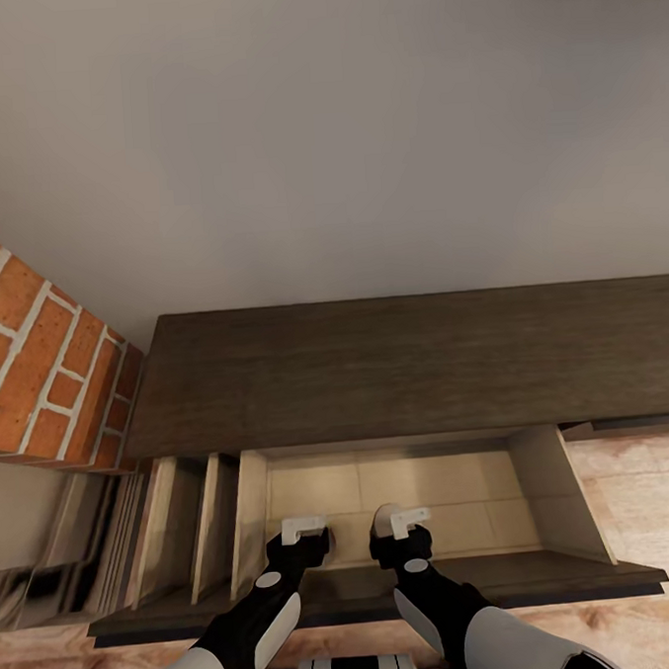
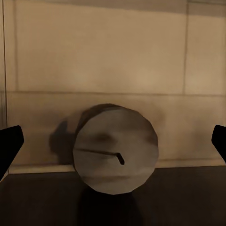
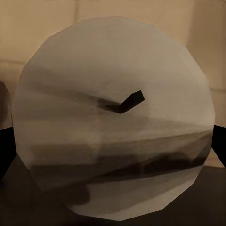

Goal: Place each of the two pumpkins and all three candles from the living room inside a cabinet in the living room (use any cabinet), then make sure every cabinet is closed, and position the cauldron so it is next to a table in the living room.

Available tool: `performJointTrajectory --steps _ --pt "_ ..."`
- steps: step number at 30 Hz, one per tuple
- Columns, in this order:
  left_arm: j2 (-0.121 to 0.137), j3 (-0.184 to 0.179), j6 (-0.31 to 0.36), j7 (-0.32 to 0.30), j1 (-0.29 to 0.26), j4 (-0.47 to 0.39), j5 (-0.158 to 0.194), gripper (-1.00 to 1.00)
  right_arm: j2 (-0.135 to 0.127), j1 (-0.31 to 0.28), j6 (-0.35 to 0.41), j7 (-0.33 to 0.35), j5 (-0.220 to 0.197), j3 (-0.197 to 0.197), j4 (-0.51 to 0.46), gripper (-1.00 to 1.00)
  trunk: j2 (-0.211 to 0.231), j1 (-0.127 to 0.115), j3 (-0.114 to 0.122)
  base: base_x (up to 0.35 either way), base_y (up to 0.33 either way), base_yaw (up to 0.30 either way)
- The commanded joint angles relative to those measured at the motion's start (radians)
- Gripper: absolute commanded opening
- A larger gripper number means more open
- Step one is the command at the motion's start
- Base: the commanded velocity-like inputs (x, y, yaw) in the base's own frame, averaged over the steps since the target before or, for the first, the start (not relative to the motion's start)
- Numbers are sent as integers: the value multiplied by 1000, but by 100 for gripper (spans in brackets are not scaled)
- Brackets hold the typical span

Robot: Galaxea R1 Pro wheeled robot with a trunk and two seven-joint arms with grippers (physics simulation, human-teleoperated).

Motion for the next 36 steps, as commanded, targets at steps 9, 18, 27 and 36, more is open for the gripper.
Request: performJointTrajectory --steps 9,18,27,36 --pt "0 0 0 0 0 0 0 100 -2 0 4 -2 2 2 -35 -100 0 0 -14 0 0 0" --pt "0 0 0 0 0 -2 0 100 -3 0 2 -3 0 2 -26 -100 0 0 -28 0 0 0" --pt "0 1 -1 0 0 -3 0 100 -5 0 1 -3 3 2 -52 -100 0 0 -36 0 0 0" --pt "1 0 -1 0 0 -6 0 100 -5 0 3 -2 3 2 -77 -100 -35 19 -52 0 0 0"
